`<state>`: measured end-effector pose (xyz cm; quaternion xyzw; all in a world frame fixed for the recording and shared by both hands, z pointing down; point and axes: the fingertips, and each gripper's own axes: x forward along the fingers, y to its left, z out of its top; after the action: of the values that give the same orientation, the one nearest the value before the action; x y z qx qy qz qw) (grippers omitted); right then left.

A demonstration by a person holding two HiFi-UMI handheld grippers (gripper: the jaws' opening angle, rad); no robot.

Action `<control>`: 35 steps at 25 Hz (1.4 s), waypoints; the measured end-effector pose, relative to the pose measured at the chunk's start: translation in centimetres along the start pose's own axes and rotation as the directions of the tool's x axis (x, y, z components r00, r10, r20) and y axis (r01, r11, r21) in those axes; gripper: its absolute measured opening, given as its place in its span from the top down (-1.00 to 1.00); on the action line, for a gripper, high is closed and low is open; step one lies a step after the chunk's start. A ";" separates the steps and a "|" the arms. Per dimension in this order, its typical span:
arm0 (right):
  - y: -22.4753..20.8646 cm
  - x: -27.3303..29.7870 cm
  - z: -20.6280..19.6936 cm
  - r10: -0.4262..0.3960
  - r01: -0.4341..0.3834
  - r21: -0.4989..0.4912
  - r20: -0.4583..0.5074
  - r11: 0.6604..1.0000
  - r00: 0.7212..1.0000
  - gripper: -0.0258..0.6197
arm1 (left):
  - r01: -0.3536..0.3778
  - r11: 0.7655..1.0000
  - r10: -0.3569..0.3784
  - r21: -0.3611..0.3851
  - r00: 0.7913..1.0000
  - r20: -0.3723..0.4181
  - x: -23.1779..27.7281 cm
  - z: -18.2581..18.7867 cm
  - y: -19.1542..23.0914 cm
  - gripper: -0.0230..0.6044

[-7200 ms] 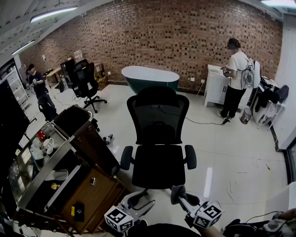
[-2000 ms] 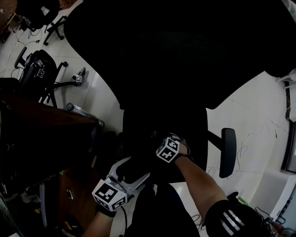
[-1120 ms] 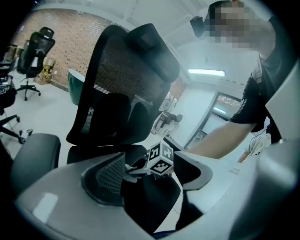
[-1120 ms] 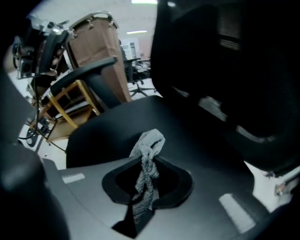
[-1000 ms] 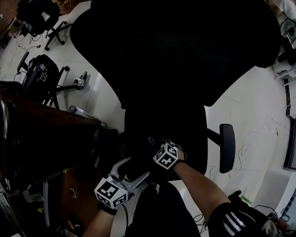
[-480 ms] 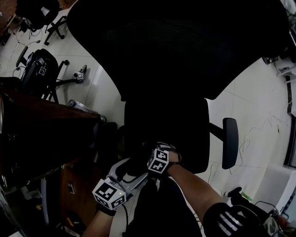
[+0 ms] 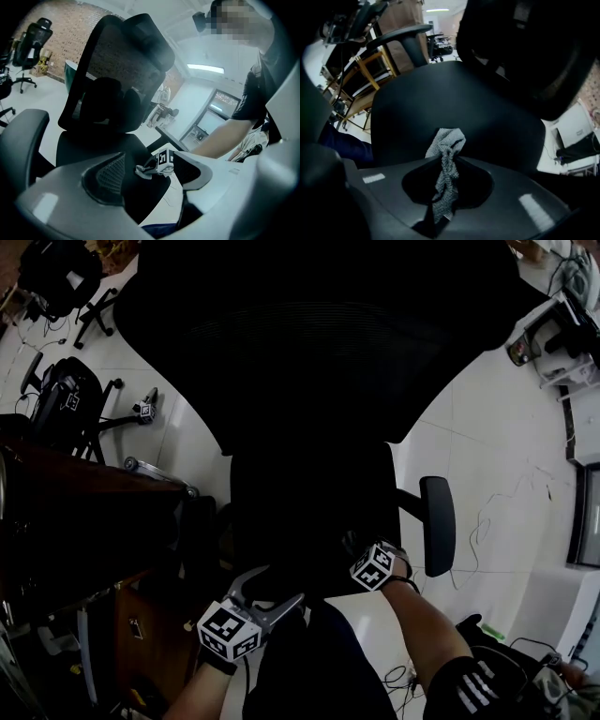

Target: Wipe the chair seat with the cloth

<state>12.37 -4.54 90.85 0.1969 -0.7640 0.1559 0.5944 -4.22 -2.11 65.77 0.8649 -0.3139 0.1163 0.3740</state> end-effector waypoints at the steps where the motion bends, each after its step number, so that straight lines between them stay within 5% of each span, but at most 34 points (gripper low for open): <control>1: -0.6 -0.4 -0.9 -0.014 0.014 0.013 -0.010 1.000 1.000 0.77 | 0.007 1.000 -0.007 0.004 1.000 -0.007 0.3 -0.1 -0.2 -0.17; 6: -1.5 -1.2 -2.1 -0.032 0.033 0.064 -0.011 0.997 0.999 0.77 | 0.016 1.000 -0.016 0.013 1.000 -0.014 1.0 -0.1 -1.0 -0.17; 11: 2.0 -2.6 4.3 0.024 -0.040 0.108 0.141 0.993 0.990 0.77 | -0.017 1.000 0.017 0.008 1.000 0.007 -1.4 0.0 -0.4 -0.17; 17: 12.9 -1.7 16.7 0.203 -0.198 -0.046 0.282 0.979 0.938 0.77 | -0.109 0.994 0.110 -0.012 0.993 0.045 -6.2 0.0 1.8 -0.17; 22: 20.7 0.2 22.0 0.311 -0.255 -0.228 0.263 0.940 0.913 0.77 | -0.162 0.986 0.163 -0.028 0.985 0.053 -8.5 -0.8 3.3 -0.17; 28: 23.5 2.0 18.7 0.328 -0.267 -0.314 0.157 0.911 0.932 0.77 | -0.160 0.986 0.162 -0.042 0.985 0.056 -8.7 -1.1 3.4 -0.17; 35: 17.7 1.8 7.9 0.246 -0.222 -0.252 0.065 0.942 0.967 0.77 | -0.085 0.996 0.086 -0.021 0.996 0.022 -5.6 -0.4 1.2 -0.17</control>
<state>-3.30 7.01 90.61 0.0379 -0.8228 0.1213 0.5540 -9.30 0.14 64.30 0.8481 -0.3561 0.1190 0.3738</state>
